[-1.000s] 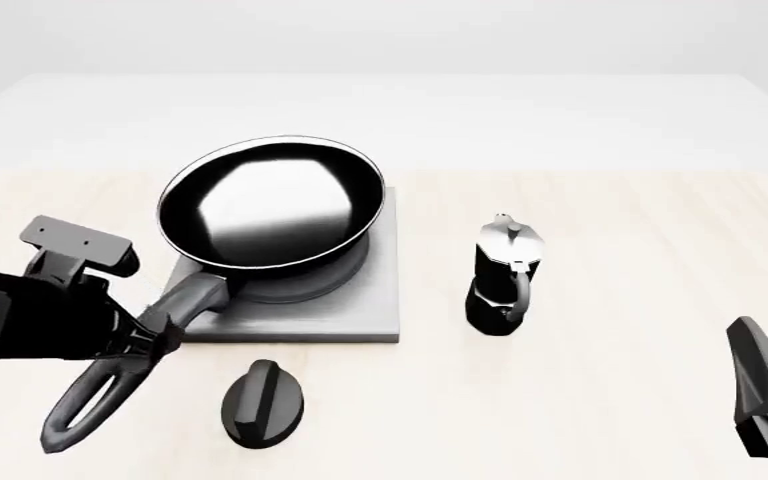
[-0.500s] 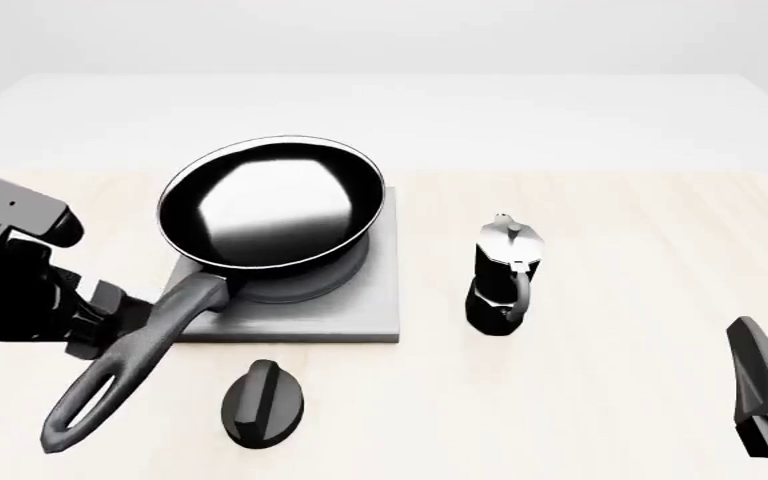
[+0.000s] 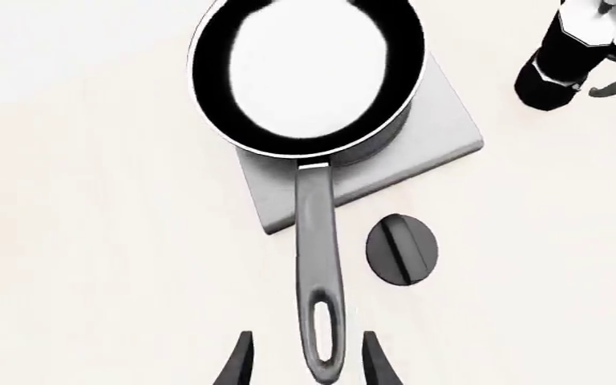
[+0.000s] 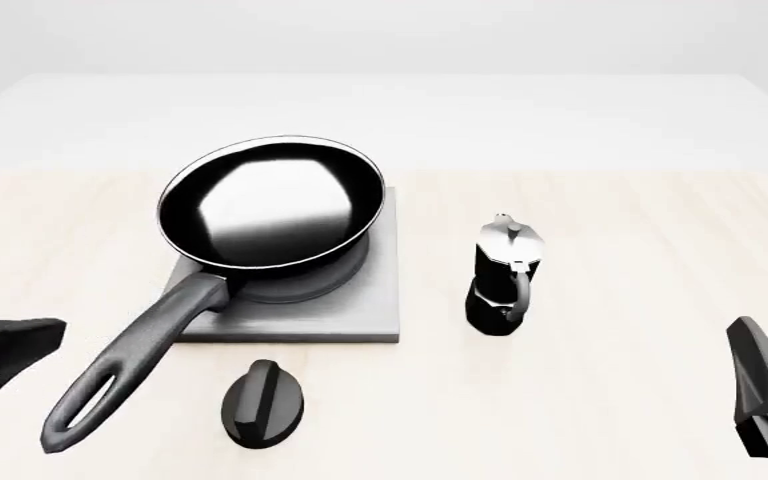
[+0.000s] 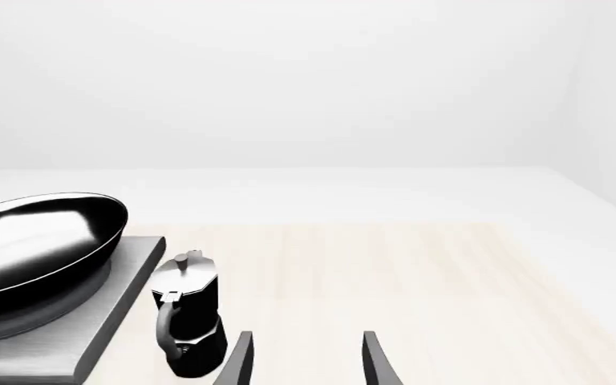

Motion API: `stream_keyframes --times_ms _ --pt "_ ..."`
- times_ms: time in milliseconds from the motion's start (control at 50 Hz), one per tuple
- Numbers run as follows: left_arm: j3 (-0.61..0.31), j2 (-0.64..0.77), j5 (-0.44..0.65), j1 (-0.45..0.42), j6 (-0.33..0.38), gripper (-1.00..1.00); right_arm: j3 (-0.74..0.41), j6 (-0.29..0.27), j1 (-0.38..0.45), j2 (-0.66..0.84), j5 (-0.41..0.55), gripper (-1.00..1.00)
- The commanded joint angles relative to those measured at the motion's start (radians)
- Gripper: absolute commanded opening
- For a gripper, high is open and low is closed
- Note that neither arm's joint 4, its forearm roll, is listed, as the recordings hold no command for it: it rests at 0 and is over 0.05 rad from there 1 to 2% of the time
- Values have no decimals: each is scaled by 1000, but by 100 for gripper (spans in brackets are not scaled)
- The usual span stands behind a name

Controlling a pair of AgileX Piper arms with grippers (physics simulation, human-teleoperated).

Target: Put the frying pan on the stove.

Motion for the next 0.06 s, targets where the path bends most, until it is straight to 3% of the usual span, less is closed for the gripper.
stream_keyframes --times_ms 20,60 --pt "-40 -159 70 7 -5 100 1 0 0 -1 0 100" --pt "-31 -169 59 -10 -12 100 1 1 0 -1 0 100"
